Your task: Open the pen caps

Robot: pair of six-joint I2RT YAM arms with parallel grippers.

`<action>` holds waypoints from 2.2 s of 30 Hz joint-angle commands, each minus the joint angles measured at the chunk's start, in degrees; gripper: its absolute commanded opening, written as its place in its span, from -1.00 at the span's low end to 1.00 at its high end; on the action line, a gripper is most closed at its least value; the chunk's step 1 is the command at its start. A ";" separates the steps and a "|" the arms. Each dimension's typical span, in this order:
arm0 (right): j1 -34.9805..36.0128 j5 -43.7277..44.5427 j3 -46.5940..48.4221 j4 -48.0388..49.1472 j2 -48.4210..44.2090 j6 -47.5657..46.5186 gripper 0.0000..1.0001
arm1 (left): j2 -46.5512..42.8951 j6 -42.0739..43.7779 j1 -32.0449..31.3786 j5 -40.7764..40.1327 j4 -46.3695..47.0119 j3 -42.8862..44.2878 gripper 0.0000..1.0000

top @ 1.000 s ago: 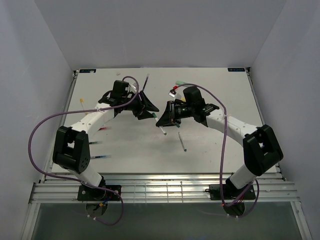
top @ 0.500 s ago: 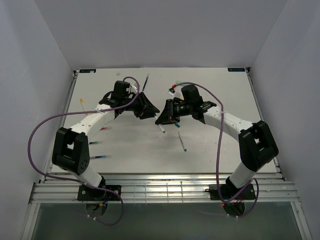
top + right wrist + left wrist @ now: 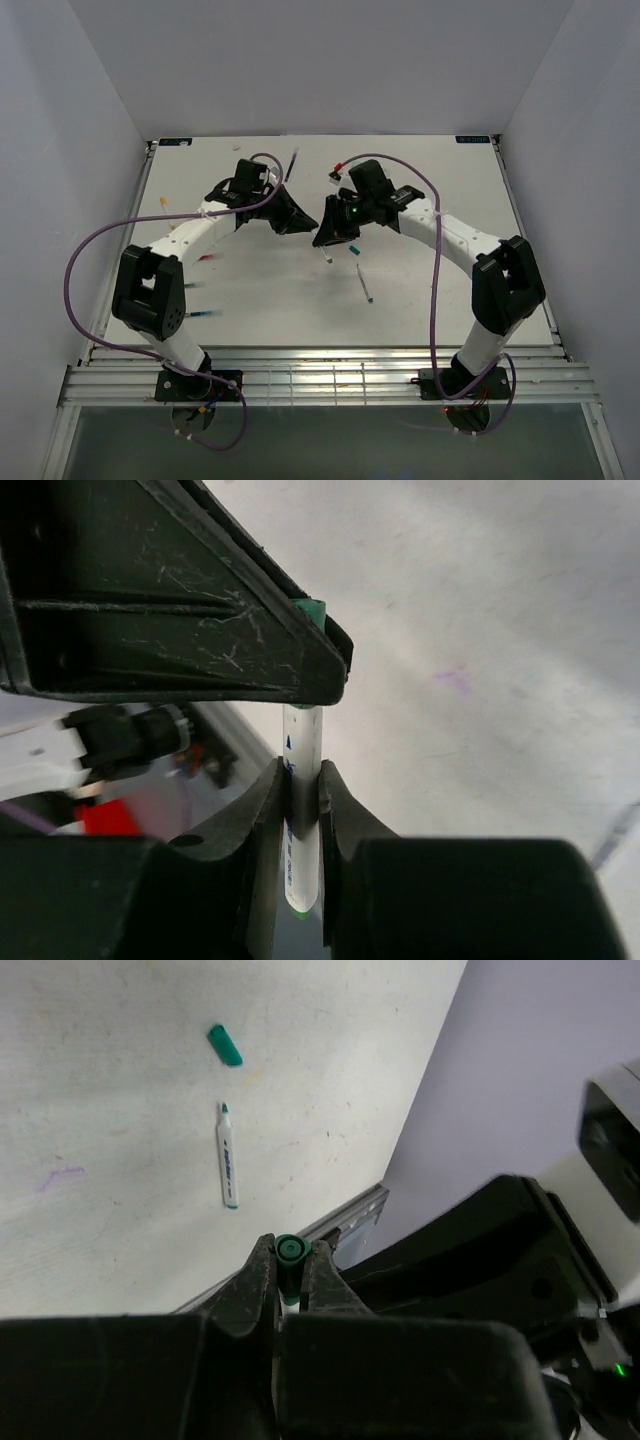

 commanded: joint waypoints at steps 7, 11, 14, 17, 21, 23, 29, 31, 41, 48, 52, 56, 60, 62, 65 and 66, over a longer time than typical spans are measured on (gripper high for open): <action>14.69 62.41 14.71 -33.43 3.73 -27.34 -0.85 | 10.03 2.10 0.57 -4.34 -15.56 18.24 -1.00; 12.95 52.64 5.67 -28.28 -2.58 -26.37 -0.85 | 12.77 3.06 2.07 -2.24 -14.00 21.78 -1.00; 6.19 24.20 -3.99 -17.21 -10.14 -21.12 -0.85 | 12.33 5.70 2.16 0.03 -7.97 19.86 -1.00; 2.23 18.34 -9.53 -13.86 -10.95 -18.11 -0.85 | 12.76 8.60 0.58 2.60 -5.02 16.69 -1.00; 1.87 16.64 -12.80 -9.37 -9.28 -17.85 -0.85 | 14.69 10.89 -2.84 -0.65 -5.98 14.14 -1.00; 1.87 15.60 -13.33 -7.09 -8.23 -17.15 -0.85 | 15.75 11.33 -3.46 -1.88 -5.98 14.04 -1.00; 1.87 17.95 -15.79 -3.38 -4.62 -14.25 -0.85 | 19.71 12.30 -4.70 -4.87 -5.98 14.83 -0.84; 1.95 19.71 -17.37 -2.33 -4.18 -13.63 -0.85 | 21.37 12.82 -5.22 -5.31 -6.07 15.18 -0.76; 1.96 23.15 -17.73 -1.01 0.47 -14.68 -0.84 | 26.65 12.74 -6.72 -5.75 -6.60 16.59 -0.53; 1.96 24.38 -17.38 -1.10 2.06 -14.68 -0.70 | 28.50 12.38 -6.98 -6.37 -6.51 17.29 -0.35; 1.96 24.82 -17.20 -1.45 2.67 -14.77 -0.48 | 28.50 12.38 -6.98 -6.72 -6.51 16.60 -0.22; 1.96 25.52 -16.94 -1.80 2.24 -15.03 -0.26 | 28.24 12.74 -6.98 -6.81 -6.42 15.72 -0.08; 1.96 26.48 -14.40 -3.38 0.22 -15.91 -0.07 | 27.54 13.26 -6.98 -7.68 -6.42 15.36 0.03; 1.87 27.97 -9.92 -5.74 -0.84 -16.35 0.01 | 26.31 13.79 -6.90 -8.12 -6.51 15.36 0.09; 0.47 29.82 -0.55 -9.34 -2.86 -16.88 0.14 | 23.85 16.07 -6.72 -12.24 -8.08 16.58 0.14; -1.10 30.52 2.37 -10.93 -2.51 -16.97 0.21 | 21.49 17.03 -6.72 -14.61 -9.05 17.11 0.15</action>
